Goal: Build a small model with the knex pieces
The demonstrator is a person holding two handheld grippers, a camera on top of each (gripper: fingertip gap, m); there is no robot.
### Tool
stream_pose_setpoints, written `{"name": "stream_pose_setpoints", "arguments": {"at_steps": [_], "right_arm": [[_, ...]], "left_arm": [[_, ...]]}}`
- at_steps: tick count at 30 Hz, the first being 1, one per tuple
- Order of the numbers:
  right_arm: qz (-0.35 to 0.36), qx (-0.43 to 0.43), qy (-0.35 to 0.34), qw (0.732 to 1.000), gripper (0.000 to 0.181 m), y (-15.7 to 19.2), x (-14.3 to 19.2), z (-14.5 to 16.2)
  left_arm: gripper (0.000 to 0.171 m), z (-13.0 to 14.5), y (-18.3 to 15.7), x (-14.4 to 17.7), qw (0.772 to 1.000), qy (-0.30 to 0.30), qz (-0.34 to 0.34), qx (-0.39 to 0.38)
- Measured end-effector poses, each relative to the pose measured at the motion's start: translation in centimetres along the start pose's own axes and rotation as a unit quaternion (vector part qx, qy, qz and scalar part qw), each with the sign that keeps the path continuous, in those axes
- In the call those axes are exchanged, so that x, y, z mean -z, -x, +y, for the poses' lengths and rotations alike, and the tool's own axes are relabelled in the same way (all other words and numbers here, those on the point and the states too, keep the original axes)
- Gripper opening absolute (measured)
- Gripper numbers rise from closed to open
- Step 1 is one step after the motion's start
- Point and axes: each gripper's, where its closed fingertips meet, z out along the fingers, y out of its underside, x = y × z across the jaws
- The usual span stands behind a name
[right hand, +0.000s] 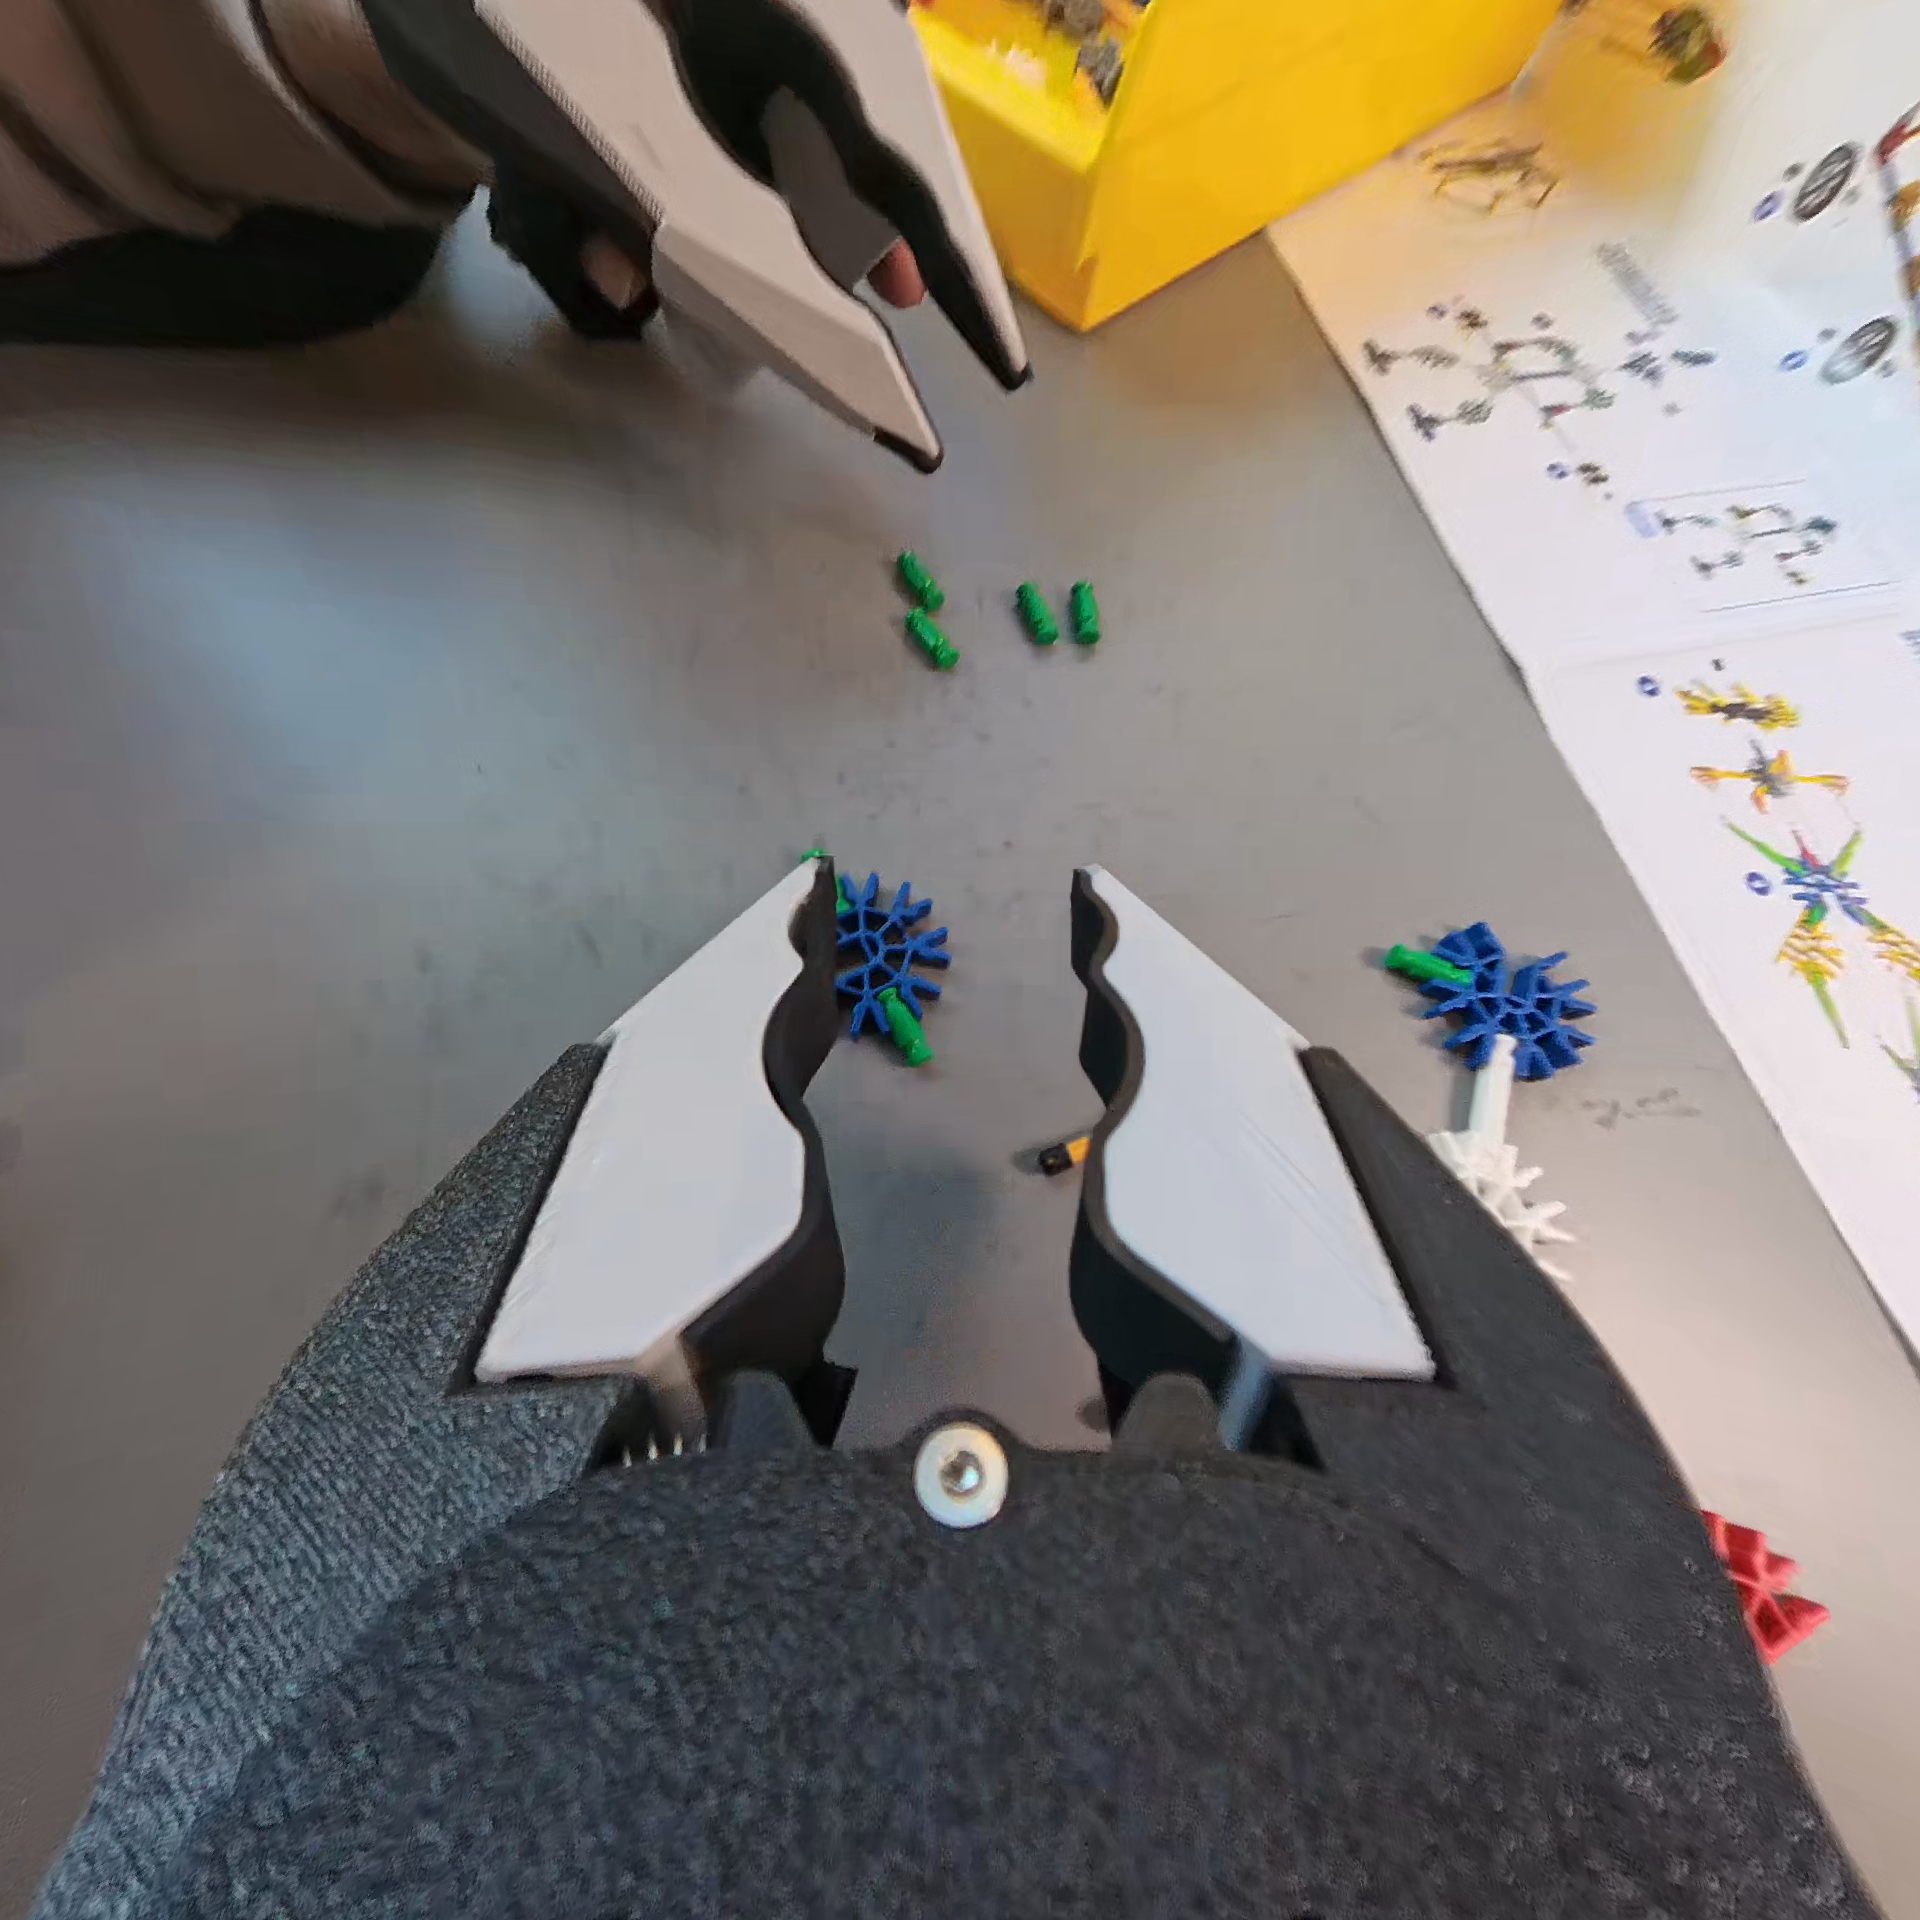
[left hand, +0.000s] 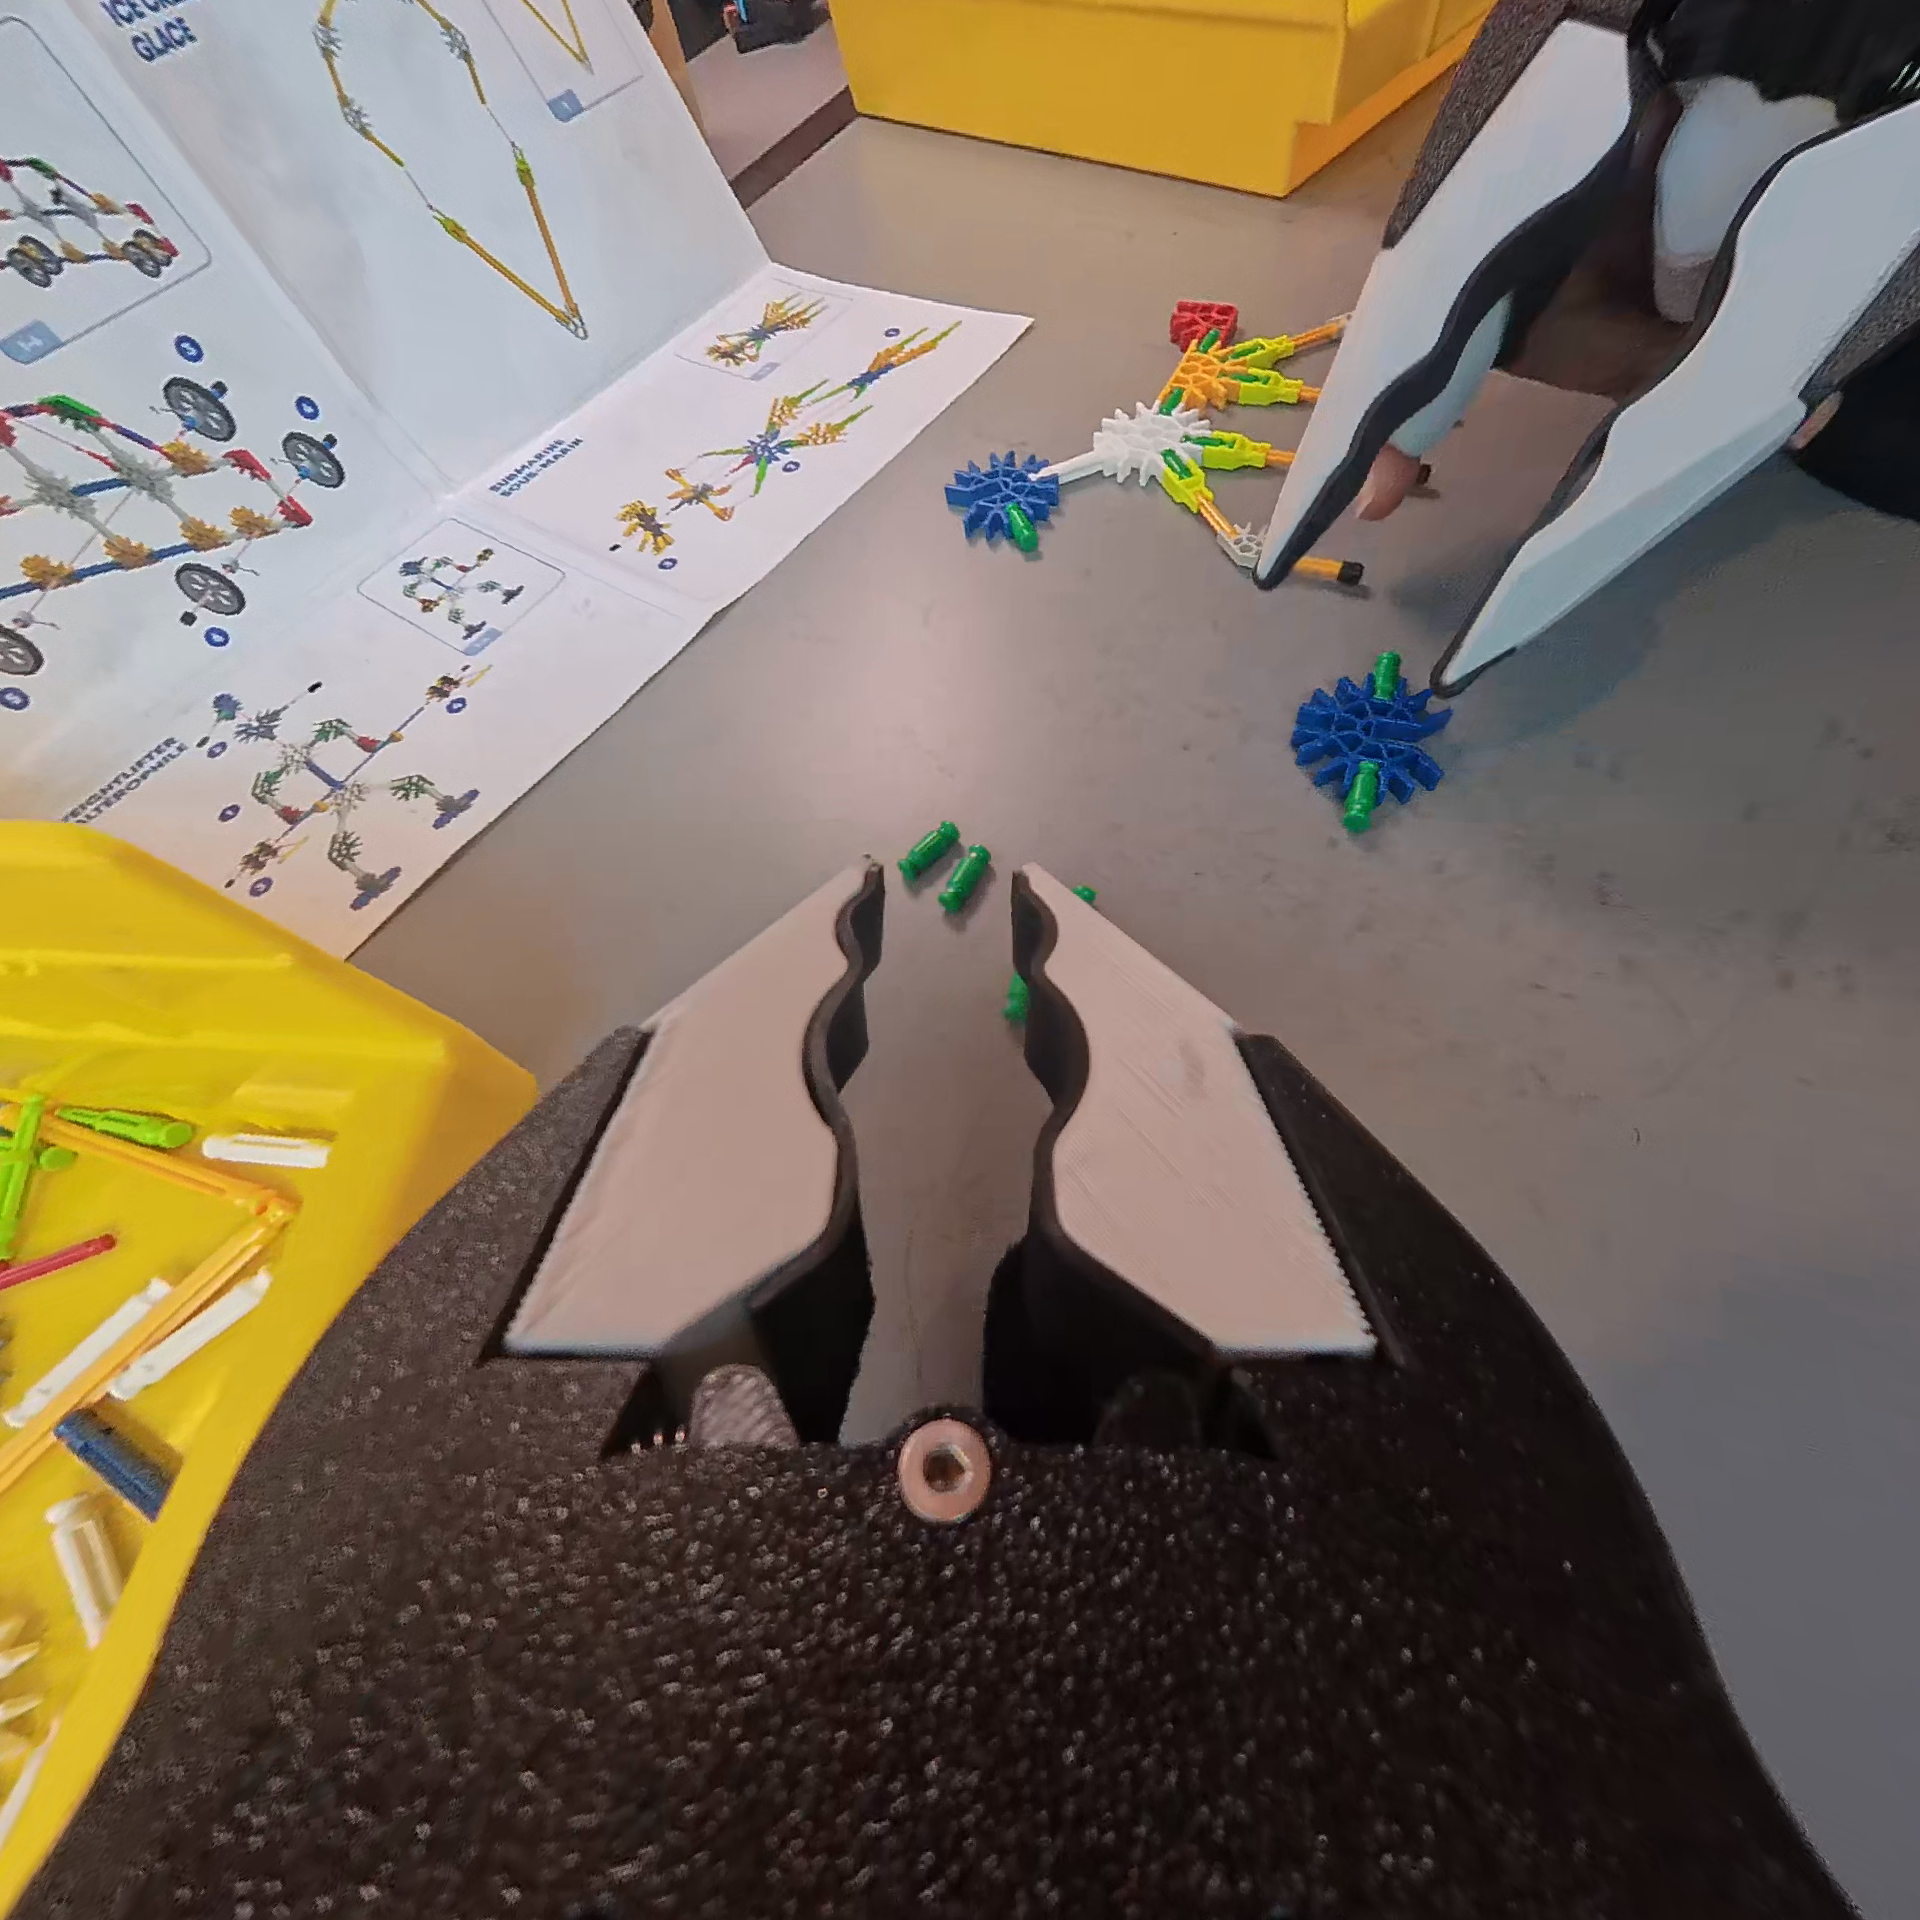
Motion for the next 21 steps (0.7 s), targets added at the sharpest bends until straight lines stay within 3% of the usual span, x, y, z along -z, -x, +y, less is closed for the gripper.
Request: {"name": "stream_pose_setpoints", "arguments": {"at_steps": [4,8,12,16,21], "right_arm": [[0.066,-0.029,-0.121,0.99,0.061,-3.3,2.6,-3.6],[0.133,-0.072,-0.229,0.962,0.066,-6.6,6.2,-5.8],[0.184,-0.077,-0.263,0.944,0.066,-8.4,8.4,-6.2],[0.2,-0.053,-0.258,0.944,0.063,-8.4,8.6,-6.3],[0.207,-0.03,-0.25,0.945,0.06,-8.1,8.4,-6.3]], "left_arm": [[0.024,-0.4,1.8,0.7,0.999,-0.012,-0.036,0.022],[0.024,-2.1,4.0,2.3,0.993,-0.065,-0.091,0.036],[0.035,-4.3,8.4,6.1,0.97,-0.137,-0.188,0.064],[0.039,-5.9,14.4,12.9,0.928,-0.198,-0.306,0.074],[0.03,-7.3,20.3,25.5,0.858,-0.24,-0.451,0.052]]}}
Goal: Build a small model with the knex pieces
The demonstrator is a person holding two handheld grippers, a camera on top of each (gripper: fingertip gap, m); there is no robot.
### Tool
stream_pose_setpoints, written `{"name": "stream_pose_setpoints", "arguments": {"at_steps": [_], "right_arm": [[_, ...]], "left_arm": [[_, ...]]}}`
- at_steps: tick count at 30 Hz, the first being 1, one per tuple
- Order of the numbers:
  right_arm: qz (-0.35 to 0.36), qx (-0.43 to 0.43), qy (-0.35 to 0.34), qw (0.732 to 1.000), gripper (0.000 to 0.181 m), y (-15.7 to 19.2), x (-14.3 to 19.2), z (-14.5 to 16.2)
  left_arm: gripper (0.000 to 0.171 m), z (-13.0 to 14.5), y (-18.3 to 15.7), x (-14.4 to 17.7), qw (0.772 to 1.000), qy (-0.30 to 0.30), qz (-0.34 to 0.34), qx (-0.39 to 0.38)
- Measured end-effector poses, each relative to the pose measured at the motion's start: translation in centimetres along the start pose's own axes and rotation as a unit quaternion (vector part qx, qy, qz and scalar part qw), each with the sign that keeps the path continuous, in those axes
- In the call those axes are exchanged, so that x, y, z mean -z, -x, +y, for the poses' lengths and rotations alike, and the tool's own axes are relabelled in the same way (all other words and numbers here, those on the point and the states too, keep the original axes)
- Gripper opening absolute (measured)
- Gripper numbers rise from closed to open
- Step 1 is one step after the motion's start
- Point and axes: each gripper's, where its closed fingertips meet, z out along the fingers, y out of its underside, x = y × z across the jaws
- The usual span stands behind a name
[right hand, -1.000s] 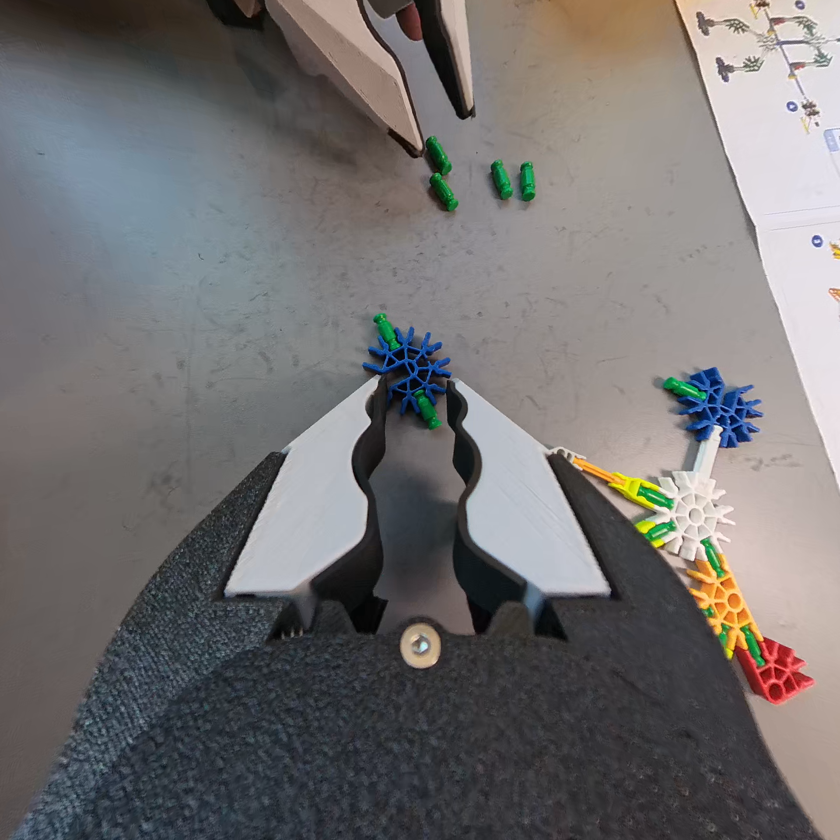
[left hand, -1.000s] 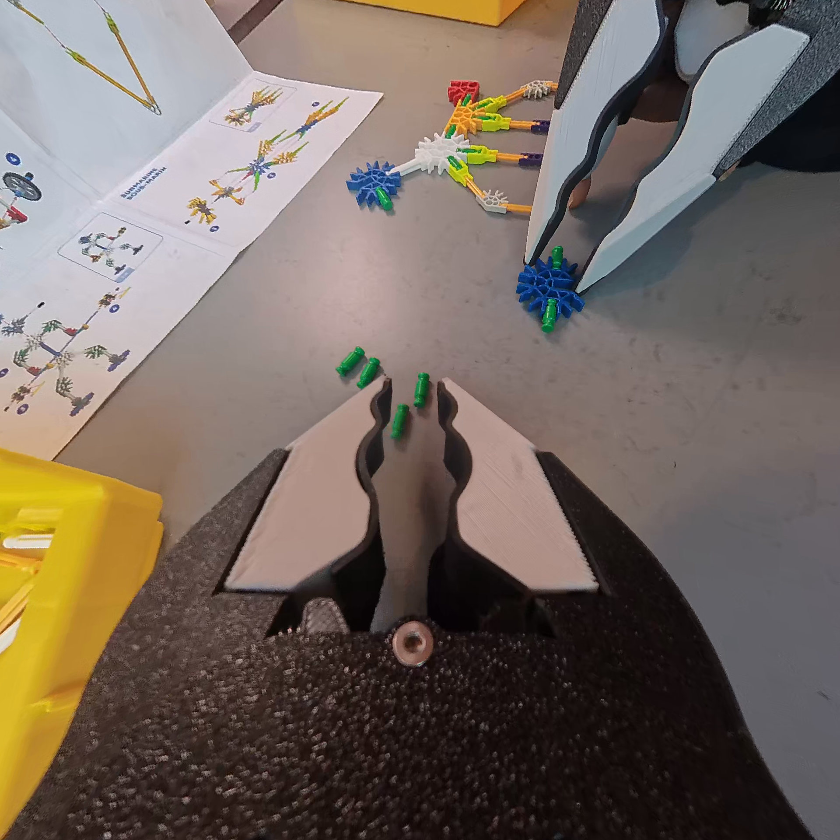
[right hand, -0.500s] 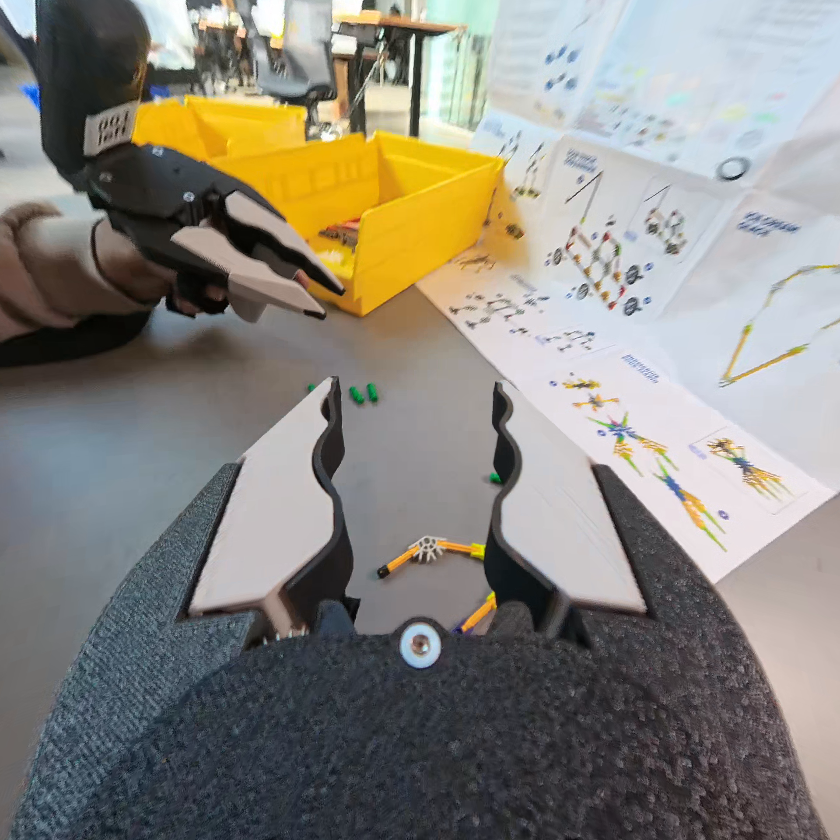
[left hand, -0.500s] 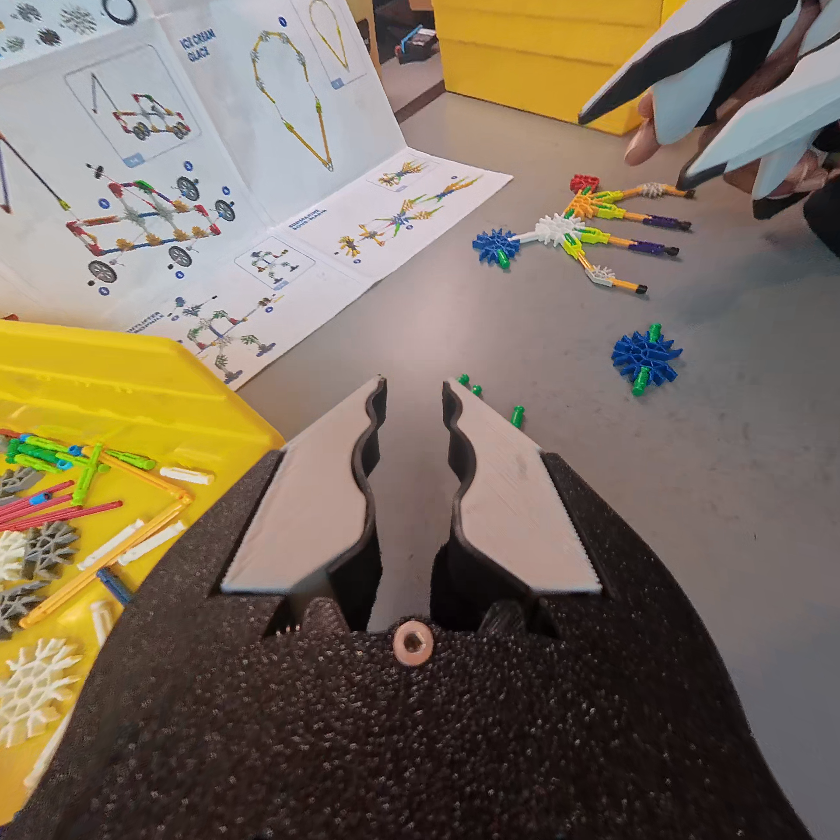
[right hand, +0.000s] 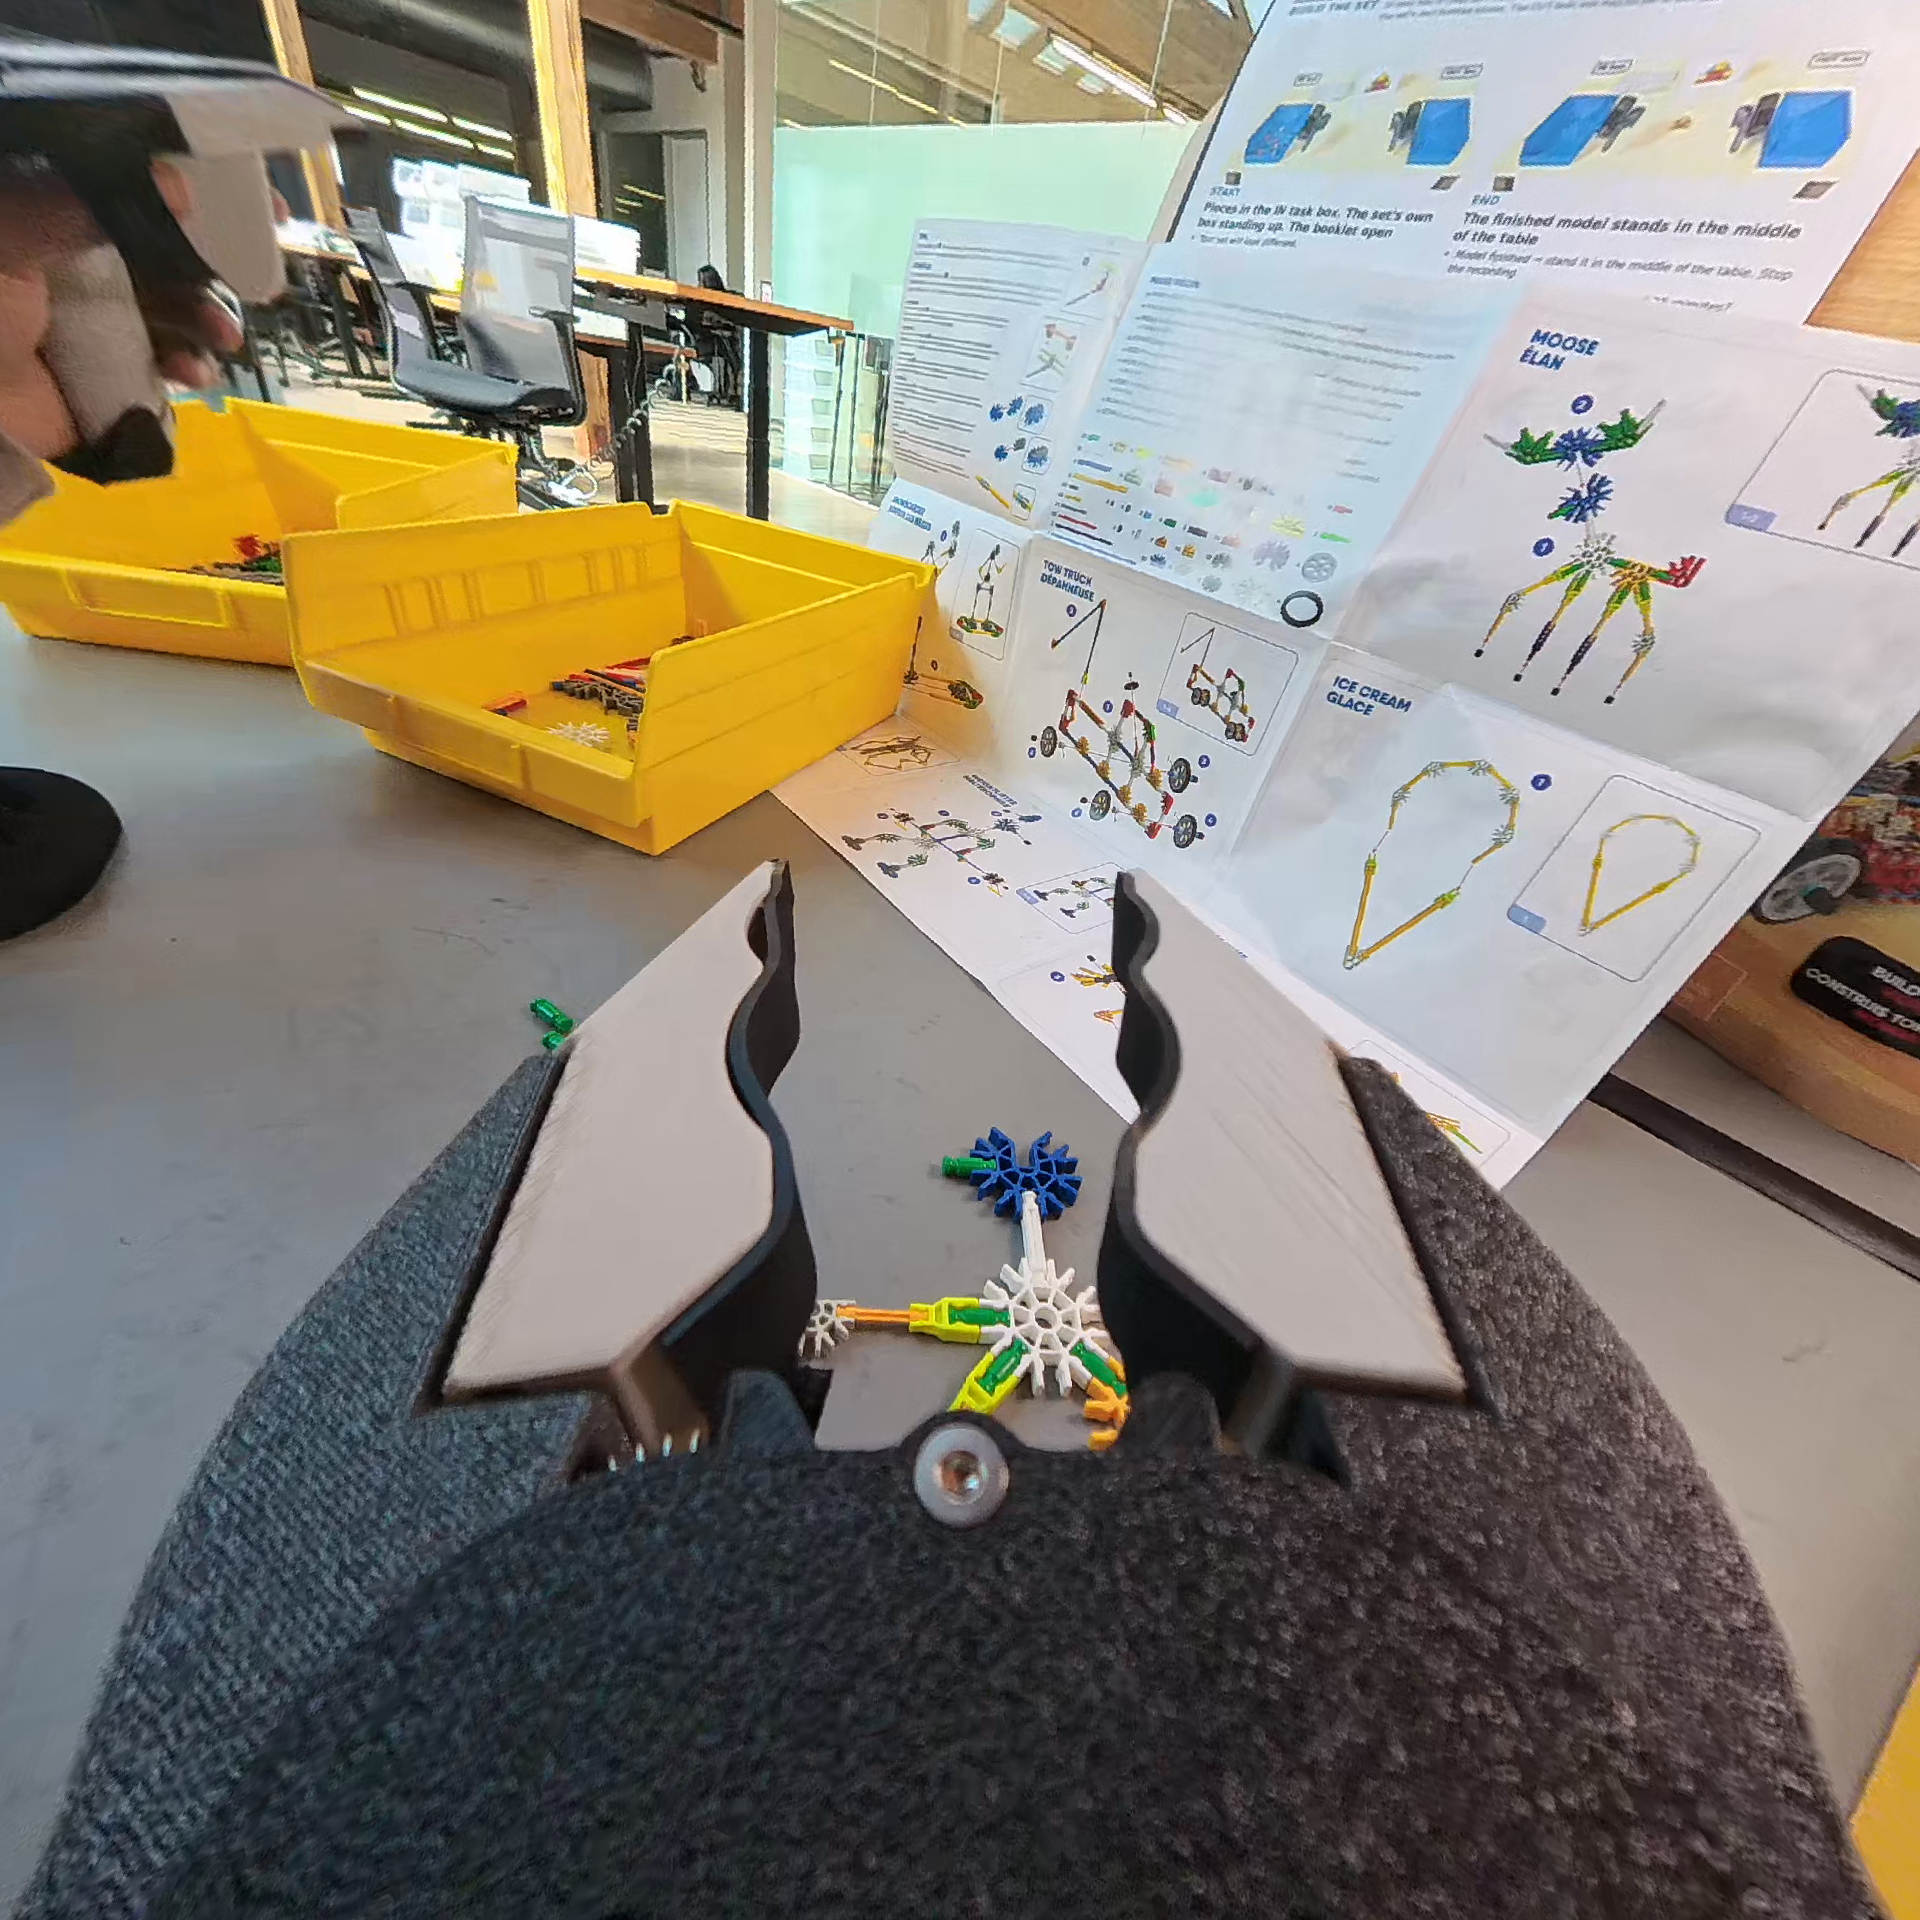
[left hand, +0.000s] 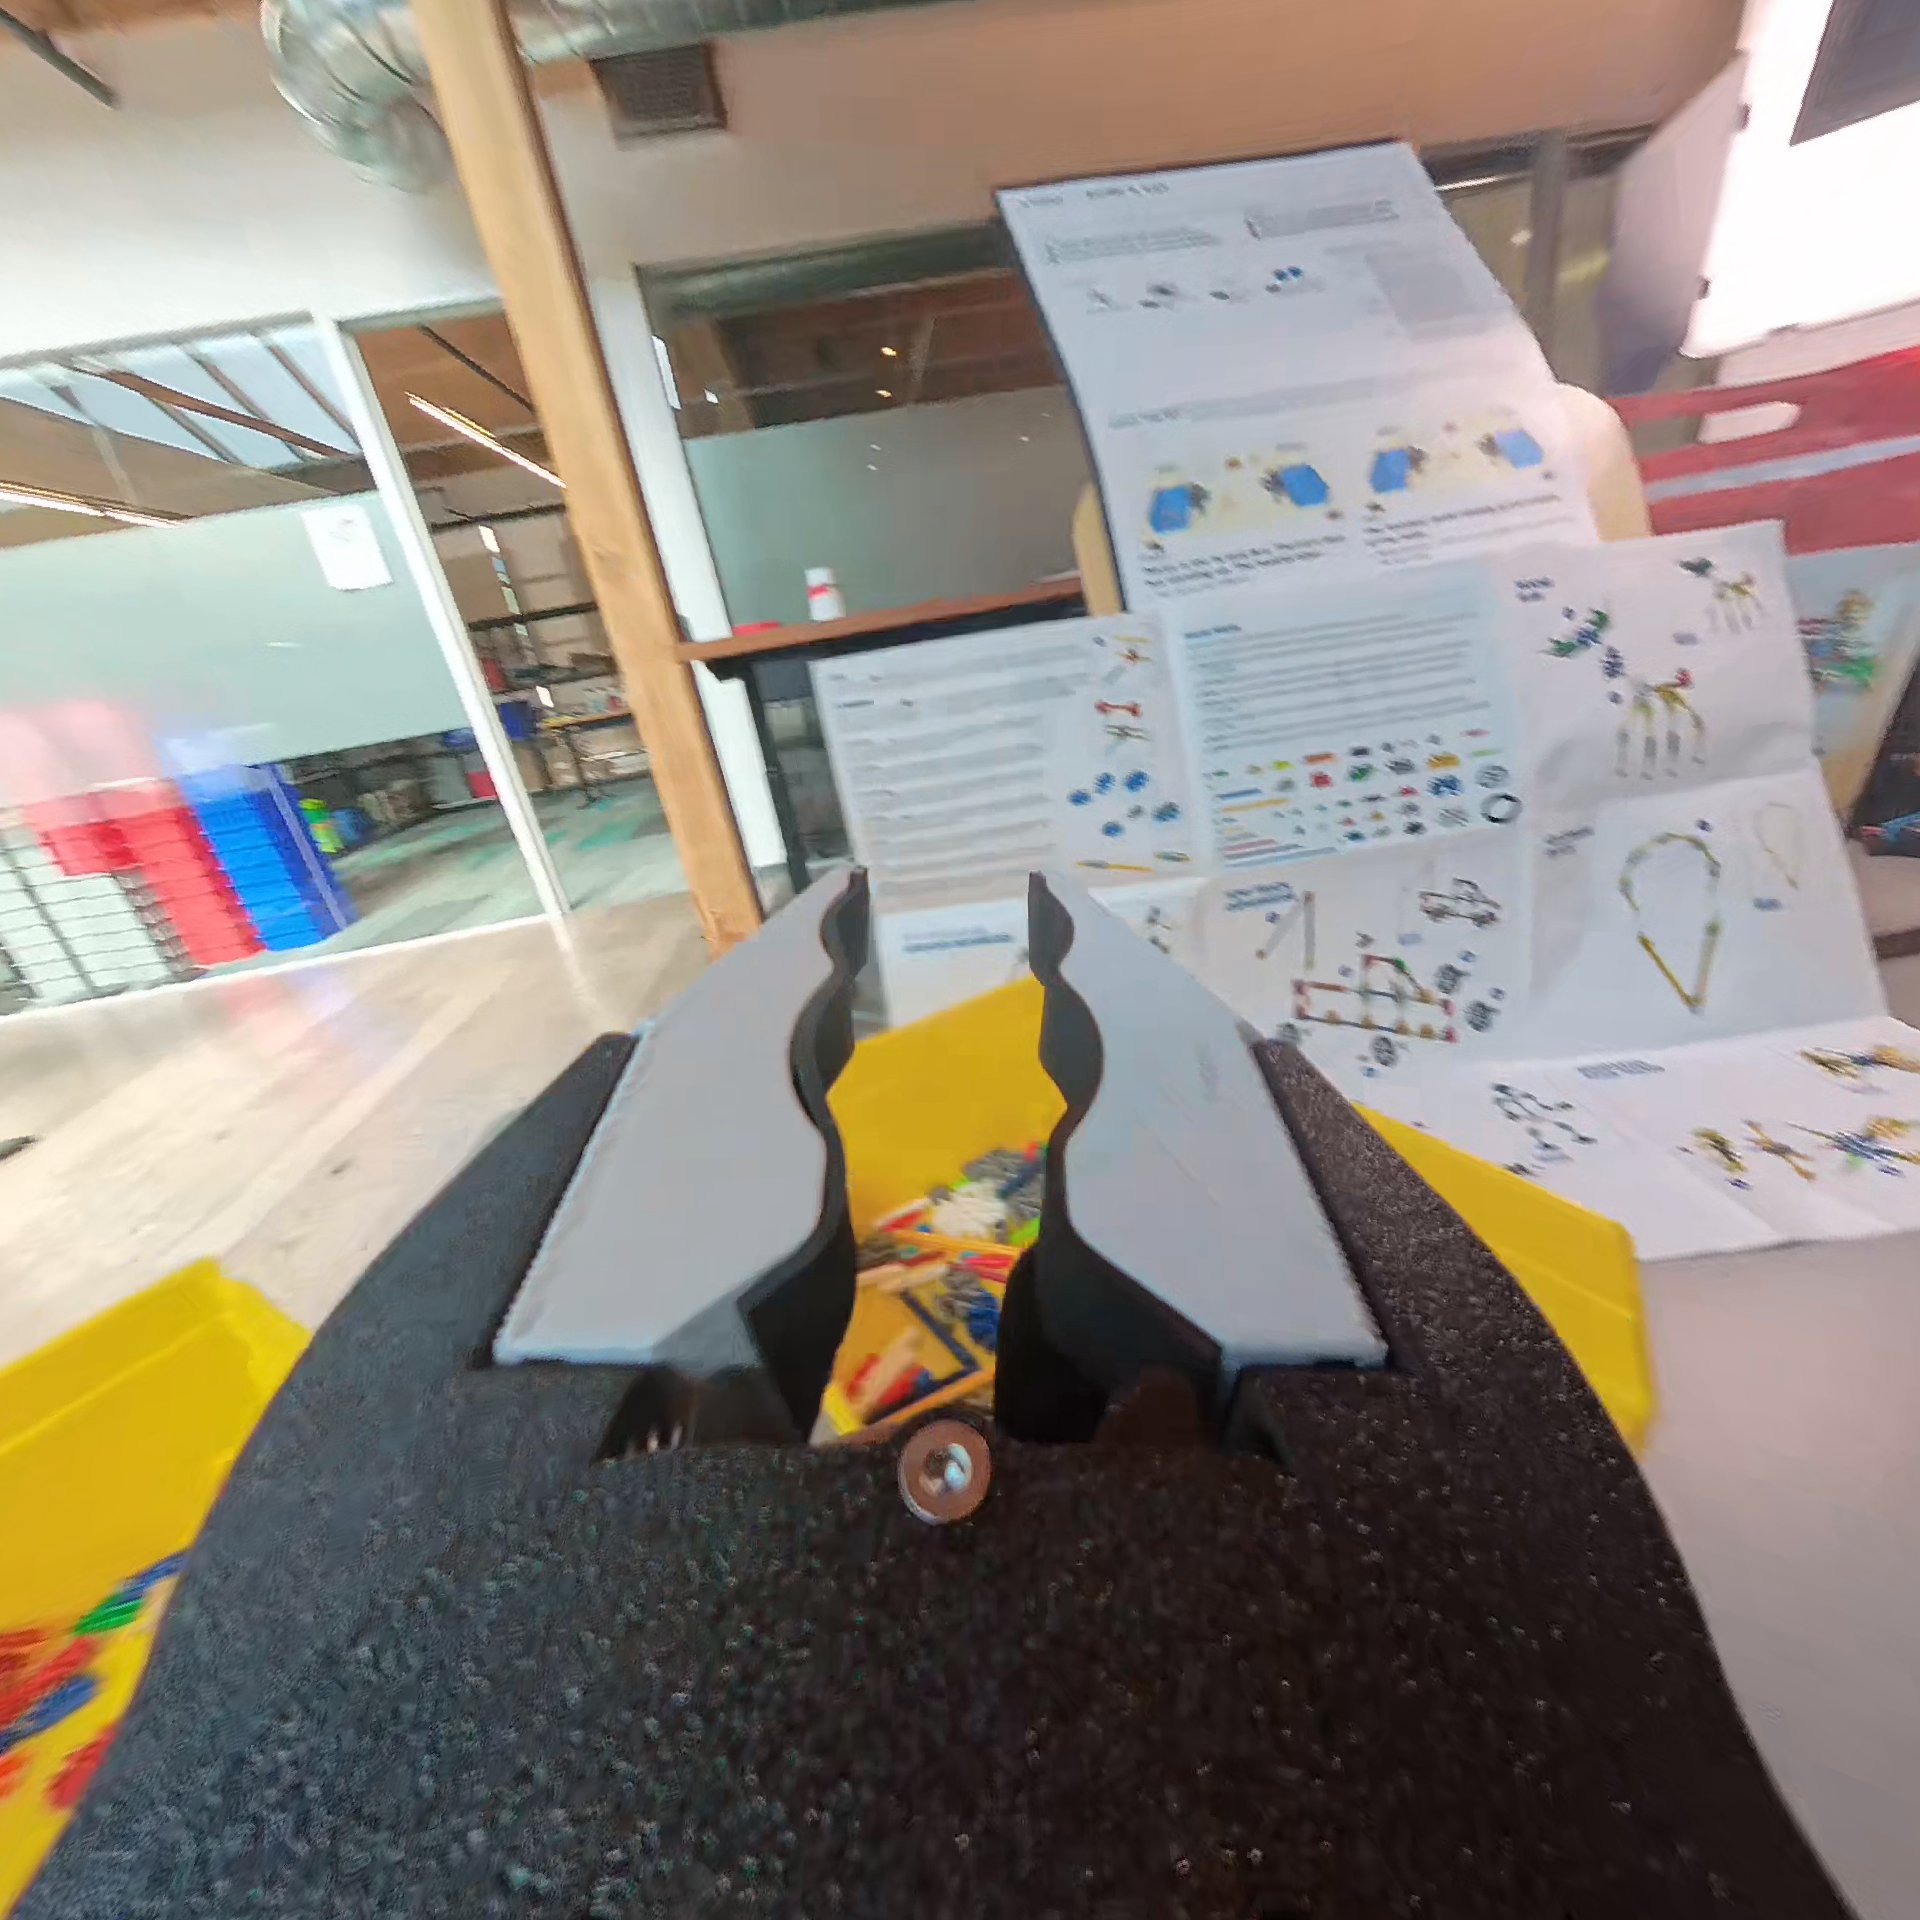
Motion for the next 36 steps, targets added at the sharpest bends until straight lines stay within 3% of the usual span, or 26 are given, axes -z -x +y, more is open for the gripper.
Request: {"name": "stream_pose_setpoints", "arguments": {"at_steps": [3,6,9,12,16,23,31,36], "right_arm": [[-0.003,-0.003,0.003,1.0,0.06,0.0,0.1,0.1],[-0.01,-0.008,0.001,1.0,0.06,0.1,0.1,-0.1],[-0.017,-0.008,0.004,1.0,0.058,0.5,0.0,0.0],[-0.021,-0.002,0.014,1.0,0.057,0.7,-0.3,0.6],[-0.022,-0.005,0.025,0.999,0.056,0.8,-0.5,1.4],[-0.02,-0.002,0.05,0.999,0.052,0.9,-1.0,2.8],[-0.021,-0.01,0.059,0.998,0.049,0.5,-1.0,3.5],[-0.027,-0.011,0.067,0.997,0.048,0.6,-1.1,3.8]], "left_arm": [[0.021,-2.6,7.9,1.4,0.997,0.001,-0.073,-0.04],[0.02,-2.0,15.0,2.1,0.99,0.084,-0.103,-0.051],[0.021,3.0,20.1,2.6,0.963,0.253,-0.086,-0.039],[0.02,9.6,23.3,4.5,0.908,0.412,-0.064,-0.046],[0.021,16.9,22.6,7.0,0.829,0.558,0.014,-0.039],[0.024,24.7,18.8,7.1,0.742,0.663,0.097,-0.031],[0.035,27.1,18.0,7.4,0.698,0.708,0.085,0.065],[0.033,27.3,17.6,7.6,0.692,0.71,0.075,0.105]]}}
